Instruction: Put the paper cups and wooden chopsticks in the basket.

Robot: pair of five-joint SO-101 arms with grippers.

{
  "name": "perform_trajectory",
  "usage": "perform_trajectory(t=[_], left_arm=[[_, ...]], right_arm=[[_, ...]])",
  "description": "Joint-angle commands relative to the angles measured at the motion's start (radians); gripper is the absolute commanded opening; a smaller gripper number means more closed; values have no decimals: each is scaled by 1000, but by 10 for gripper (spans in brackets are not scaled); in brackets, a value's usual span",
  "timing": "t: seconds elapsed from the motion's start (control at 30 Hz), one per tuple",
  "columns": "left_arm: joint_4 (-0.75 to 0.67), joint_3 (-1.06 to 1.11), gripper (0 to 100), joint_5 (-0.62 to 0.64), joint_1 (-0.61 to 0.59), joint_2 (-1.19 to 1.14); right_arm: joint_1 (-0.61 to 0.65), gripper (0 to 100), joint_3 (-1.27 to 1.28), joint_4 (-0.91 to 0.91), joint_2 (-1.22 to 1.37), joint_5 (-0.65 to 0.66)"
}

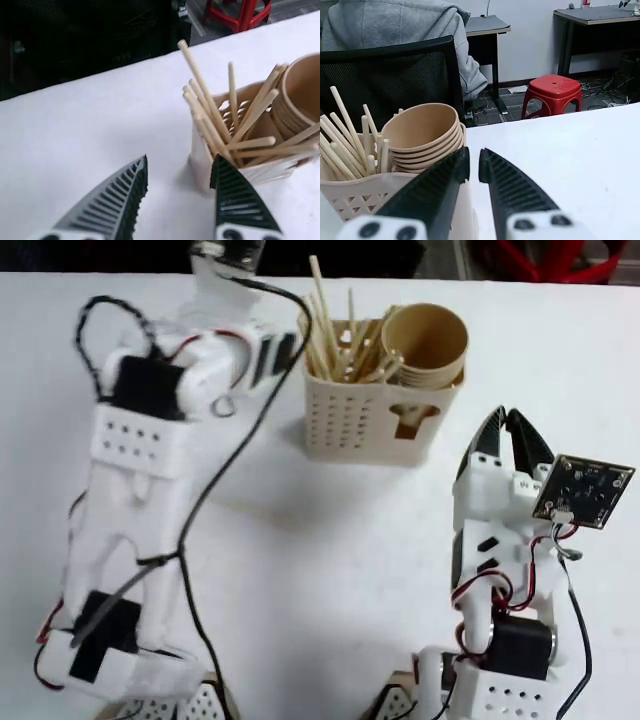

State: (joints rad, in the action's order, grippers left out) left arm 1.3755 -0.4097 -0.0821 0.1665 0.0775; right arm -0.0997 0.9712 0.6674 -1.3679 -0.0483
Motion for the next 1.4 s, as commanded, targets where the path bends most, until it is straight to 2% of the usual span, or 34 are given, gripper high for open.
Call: perform_trajectory(t=[0.0,0.23,0.43,0.57,0.87,1.17,1.37], left_arm=[[117,-46,214,-26,-73,62],[313,-40,214,-25,-225,54],[344,89,217,32,-280,54],[276,276,218,41,-275,54],[-66,689,219,46,-280,54],[-269,862,219,68,-280,39],[-259,781,255,135,-282,-179]], right_arm=[[-8,42,-6,-22,-4,0],[-8,42,-6,-22,-4,0],[-7,42,-6,-22,-4,0],[-7,42,-6,-22,-4,0],[5,42,-6,-22,-4,0],[65,42,6,-22,-4,75],[65,42,6,-22,-4,80]])
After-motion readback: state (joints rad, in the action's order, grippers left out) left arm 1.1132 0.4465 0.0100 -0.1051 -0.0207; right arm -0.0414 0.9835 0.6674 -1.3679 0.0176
